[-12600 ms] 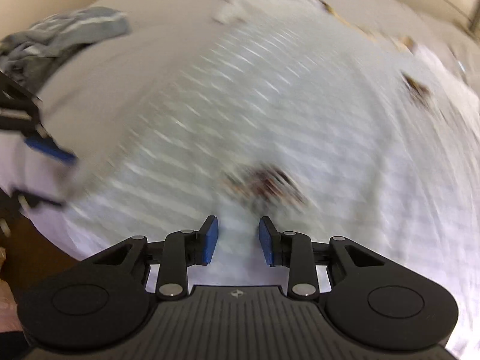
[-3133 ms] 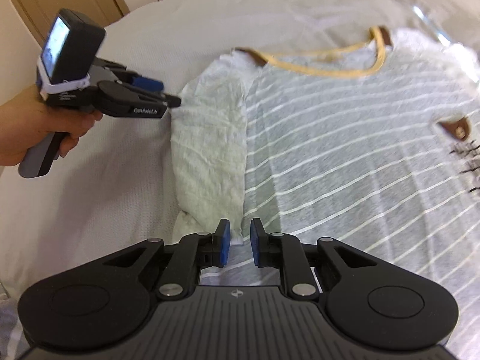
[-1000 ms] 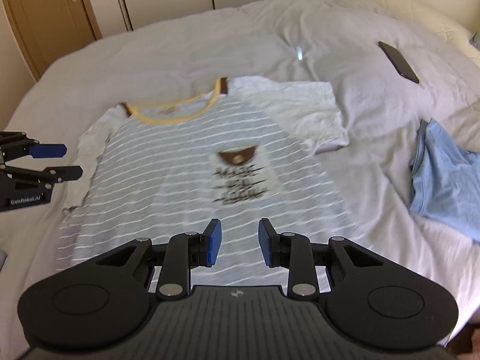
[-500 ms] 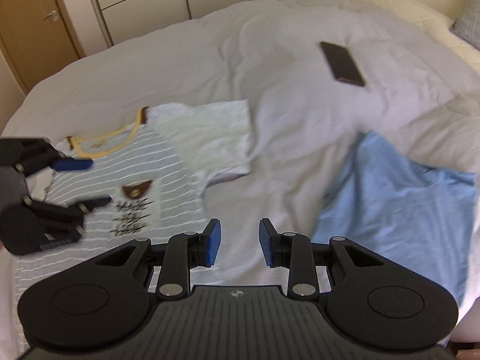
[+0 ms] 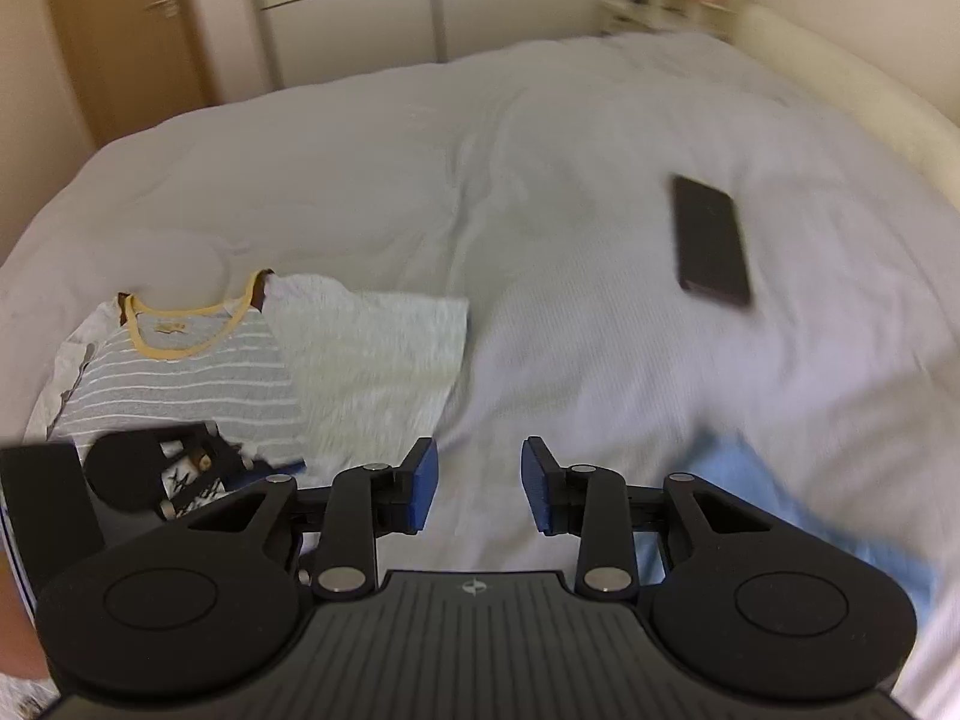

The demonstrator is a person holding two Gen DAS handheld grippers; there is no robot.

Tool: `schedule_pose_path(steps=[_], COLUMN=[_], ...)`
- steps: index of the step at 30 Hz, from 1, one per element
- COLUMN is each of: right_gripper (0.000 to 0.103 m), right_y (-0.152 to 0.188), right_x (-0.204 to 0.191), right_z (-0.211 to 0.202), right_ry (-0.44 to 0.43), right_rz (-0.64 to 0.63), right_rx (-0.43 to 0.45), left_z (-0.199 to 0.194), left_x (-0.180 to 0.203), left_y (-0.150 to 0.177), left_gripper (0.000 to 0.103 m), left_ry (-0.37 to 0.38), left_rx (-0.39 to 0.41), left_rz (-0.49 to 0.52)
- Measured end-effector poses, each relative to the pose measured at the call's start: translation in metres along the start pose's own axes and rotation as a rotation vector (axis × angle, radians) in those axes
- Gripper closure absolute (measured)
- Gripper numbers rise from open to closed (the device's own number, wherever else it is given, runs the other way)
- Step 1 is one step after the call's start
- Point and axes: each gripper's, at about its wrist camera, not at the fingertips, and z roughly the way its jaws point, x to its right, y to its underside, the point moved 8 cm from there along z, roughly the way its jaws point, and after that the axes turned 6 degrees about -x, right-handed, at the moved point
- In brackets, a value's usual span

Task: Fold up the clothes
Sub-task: 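Move both grippers over to the opposite side of the shirt, then grasp the opposite shirt side edge with the left gripper while the right gripper pinches it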

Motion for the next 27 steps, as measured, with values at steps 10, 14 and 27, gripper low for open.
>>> schedule_pose_path(steps=[10,14,27], right_gripper=[0.065,0.065,0.053], right_y=[-0.057,-0.066,-0.123], right_x=[0.055,0.069,0.004], right_z=[0.067,0.091,0.165], right_ry=[-0.195,-0.239,-0.353], right_rz=[-0.239,-0.286,-0.501], right_rx=[-0.008,-0.035,-0.077], left_z=[0.067,0.074,0.055], left_x=[0.028,0.023,-0.007], left_y=[-0.026,-0.031,-0.027], left_gripper=[0.066,0.092,0.094], left_ry=[-0.194,-0.196,-0.157], left_rx=[-0.126,-0.152,-0.103], left_rz=[0.149,0.102,-0.245])
